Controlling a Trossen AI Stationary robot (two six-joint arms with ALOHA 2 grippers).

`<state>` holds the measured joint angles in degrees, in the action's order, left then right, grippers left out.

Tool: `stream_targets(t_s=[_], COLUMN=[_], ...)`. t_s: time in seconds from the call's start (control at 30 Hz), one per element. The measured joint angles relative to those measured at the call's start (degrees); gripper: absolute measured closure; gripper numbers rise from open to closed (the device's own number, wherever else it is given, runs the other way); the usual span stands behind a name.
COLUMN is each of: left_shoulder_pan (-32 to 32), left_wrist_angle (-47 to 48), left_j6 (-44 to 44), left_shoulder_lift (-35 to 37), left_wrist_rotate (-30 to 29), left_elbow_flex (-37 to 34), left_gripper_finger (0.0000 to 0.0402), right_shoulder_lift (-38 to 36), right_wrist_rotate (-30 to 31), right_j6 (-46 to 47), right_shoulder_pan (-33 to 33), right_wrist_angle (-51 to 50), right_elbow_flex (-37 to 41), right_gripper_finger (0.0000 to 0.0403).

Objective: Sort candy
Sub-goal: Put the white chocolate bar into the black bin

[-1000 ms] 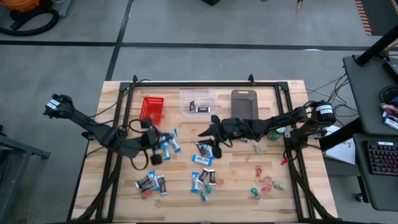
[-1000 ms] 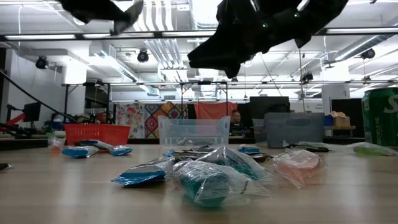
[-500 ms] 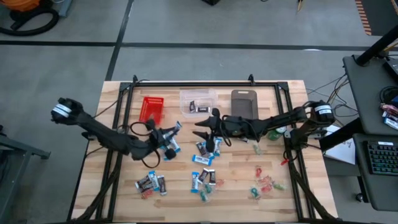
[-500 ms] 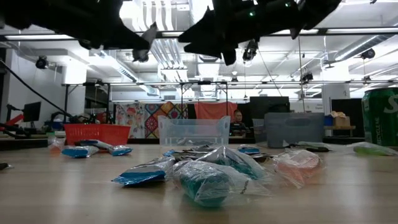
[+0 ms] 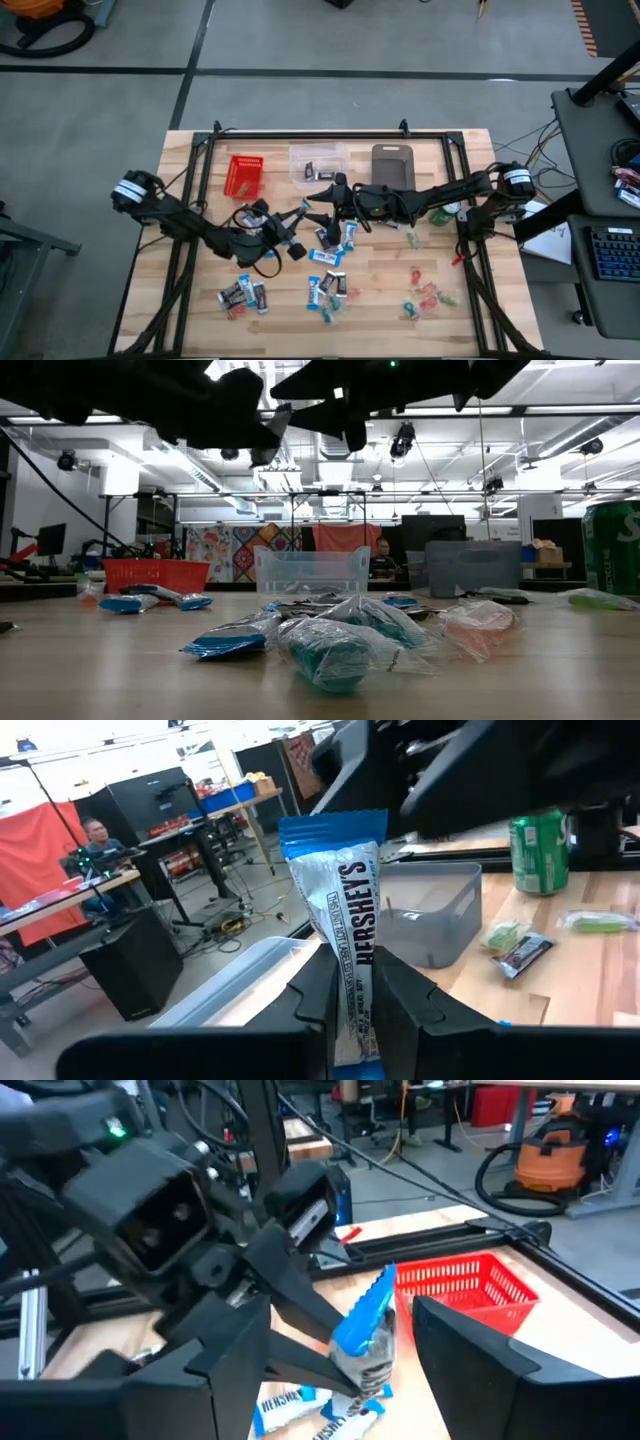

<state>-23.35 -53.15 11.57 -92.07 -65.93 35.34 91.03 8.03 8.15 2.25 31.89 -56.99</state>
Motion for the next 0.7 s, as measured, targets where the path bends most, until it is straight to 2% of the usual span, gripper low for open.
stream_targets(t_s=[0.2,0.57,0.63,0.7], left_shoulder_pan=[-0.02,-0.22,-0.22,-0.22], left_wrist_angle=[0.07,0.03,0.0,0.02], left_j6=[0.42,-0.24,-0.24,-0.25], left_shoulder_lift=[-2.93,-3.02,-3.02,-3.02], left_wrist_rotate=[-0.95,-1.07,-1.05,-1.03], left_elbow_flex=[3.58,4.28,4.28,4.28], left_gripper_finger=[0.0379,0.0374,0.0374,0.0374], right_shoulder_lift=[0.3,0.3,0.3,0.3], right_wrist_rotate=[0.01,-0.07,-0.08,-0.44], right_j6=[0.93,2.5,2.37,1.66], right_shoulder_pan=[-0.01,0.14,0.14,0.12], right_wrist_angle=[0.1,-0.35,-0.3,-0.32], right_elbow_flex=[0.04,0.07,0.07,0.07], right_gripper_finger=[0.0189,0.0195,0.0213,0.0255])
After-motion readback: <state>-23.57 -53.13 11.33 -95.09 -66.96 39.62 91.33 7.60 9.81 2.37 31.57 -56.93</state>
